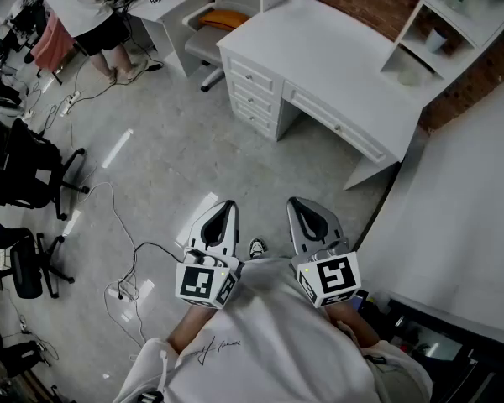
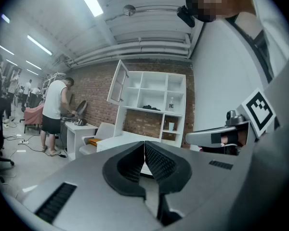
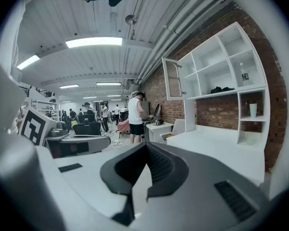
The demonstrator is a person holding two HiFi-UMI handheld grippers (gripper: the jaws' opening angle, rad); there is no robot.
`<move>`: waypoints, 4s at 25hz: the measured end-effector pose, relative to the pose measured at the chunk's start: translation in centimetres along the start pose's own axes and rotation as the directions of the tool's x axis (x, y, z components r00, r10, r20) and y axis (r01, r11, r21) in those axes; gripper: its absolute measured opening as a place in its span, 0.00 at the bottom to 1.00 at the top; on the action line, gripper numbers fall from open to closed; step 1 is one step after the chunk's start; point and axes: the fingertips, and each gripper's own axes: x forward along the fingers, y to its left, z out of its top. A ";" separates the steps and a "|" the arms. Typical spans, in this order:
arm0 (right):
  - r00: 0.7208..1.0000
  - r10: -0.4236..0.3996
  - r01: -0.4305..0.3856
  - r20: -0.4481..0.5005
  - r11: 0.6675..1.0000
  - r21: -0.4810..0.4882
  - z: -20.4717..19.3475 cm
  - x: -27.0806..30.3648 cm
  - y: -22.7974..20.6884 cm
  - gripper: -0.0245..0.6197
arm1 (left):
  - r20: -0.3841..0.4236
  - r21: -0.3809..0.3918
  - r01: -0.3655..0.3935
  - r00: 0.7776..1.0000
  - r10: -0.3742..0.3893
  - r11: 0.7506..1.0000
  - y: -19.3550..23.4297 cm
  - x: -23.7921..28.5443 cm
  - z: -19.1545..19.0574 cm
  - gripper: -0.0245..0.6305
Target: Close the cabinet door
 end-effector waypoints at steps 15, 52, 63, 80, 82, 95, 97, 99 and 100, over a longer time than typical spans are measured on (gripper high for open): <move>0.999 -0.052 0.052 -0.005 0.989 0.139 -1.7 0.5 -2.5 0.08 | -0.010 0.042 -0.075 0.997 0.076 0.996 1.4 0.9 -0.5 0.06; 0.994 -0.009 0.006 0.110 1.000 0.028 10.7 24.8 2.5 0.07 | -0.006 -0.012 0.040 0.999 -0.040 0.999 25.6 12.3 8.8 0.06; 0.992 -0.075 0.067 0.101 0.995 0.074 12.2 30.7 3.4 0.08 | 0.016 0.016 0.083 0.996 -0.083 0.996 31.8 14.7 10.8 0.06; 0.987 -0.135 0.125 0.083 0.986 0.114 14.0 38.8 -4.3 0.08 | -0.002 0.058 0.162 0.987 -0.162 0.985 34.6 26.3 13.4 0.06; 0.986 -0.143 0.133 0.083 0.984 0.120 14.7 40.4 -6.0 0.07 | -0.001 0.074 0.183 0.983 -0.184 0.980 34.8 28.8 14.4 0.06; 0.980 -0.167 0.147 0.110 0.974 0.170 17.6 46.7 -16.9 0.08 | -0.011 0.110 0.272 0.962 -0.273 0.956 33.1 43.6 18.0 0.06; 0.975 -0.195 0.174 0.104 0.967 0.186 17.5 46.8 -18.1 0.08 | -0.025 0.110 0.288 0.958 -0.287 0.951 32.9 45.0 18.1 0.06; 0.970 -0.223 0.200 0.098 0.958 0.205 17.2 46.6 -19.2 0.07 | -0.040 0.110 0.307 0.952 -0.304 0.945 32.6 46.3 17.9 0.06; 0.967 -0.237 0.213 0.095 0.953 0.215 17.0 46.4 -19.8 0.08 | -0.048 0.111 0.319 0.948 -0.316 0.941 32.3 46.9 17.8 0.06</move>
